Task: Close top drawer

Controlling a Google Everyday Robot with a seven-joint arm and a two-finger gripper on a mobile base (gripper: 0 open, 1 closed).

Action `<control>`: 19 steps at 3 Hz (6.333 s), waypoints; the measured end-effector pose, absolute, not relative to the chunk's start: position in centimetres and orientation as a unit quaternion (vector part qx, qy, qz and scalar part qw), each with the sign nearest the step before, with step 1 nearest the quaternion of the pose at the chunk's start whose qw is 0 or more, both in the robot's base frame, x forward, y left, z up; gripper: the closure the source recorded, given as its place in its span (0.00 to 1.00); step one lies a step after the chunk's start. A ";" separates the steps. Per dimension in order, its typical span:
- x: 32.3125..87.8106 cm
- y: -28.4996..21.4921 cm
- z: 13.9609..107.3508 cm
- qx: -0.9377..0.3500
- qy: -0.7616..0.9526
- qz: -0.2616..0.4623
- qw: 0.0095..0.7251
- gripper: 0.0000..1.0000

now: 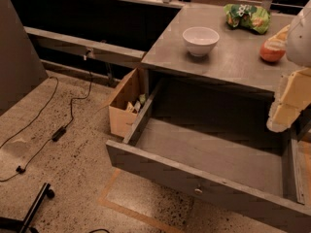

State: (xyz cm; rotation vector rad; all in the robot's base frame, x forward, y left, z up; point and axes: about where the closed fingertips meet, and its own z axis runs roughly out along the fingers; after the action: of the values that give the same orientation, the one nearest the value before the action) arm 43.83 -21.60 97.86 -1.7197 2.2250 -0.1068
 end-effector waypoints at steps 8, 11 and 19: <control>33.7 -26.1 82.2 -0.527 0.832 0.007 0.173 1.00; 28.4 -23.8 75.1 -0.518 0.826 0.055 0.216 1.00; 40.2 -25.4 66.8 -0.499 0.792 -0.132 0.324 1.00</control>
Offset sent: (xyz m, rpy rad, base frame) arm 0.0000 0.0000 0.0000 0.0000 0.0000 0.0000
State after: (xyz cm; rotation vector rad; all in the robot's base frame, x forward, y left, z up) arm 40.16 -25.45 66.81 -1.3096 2.0783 -0.3454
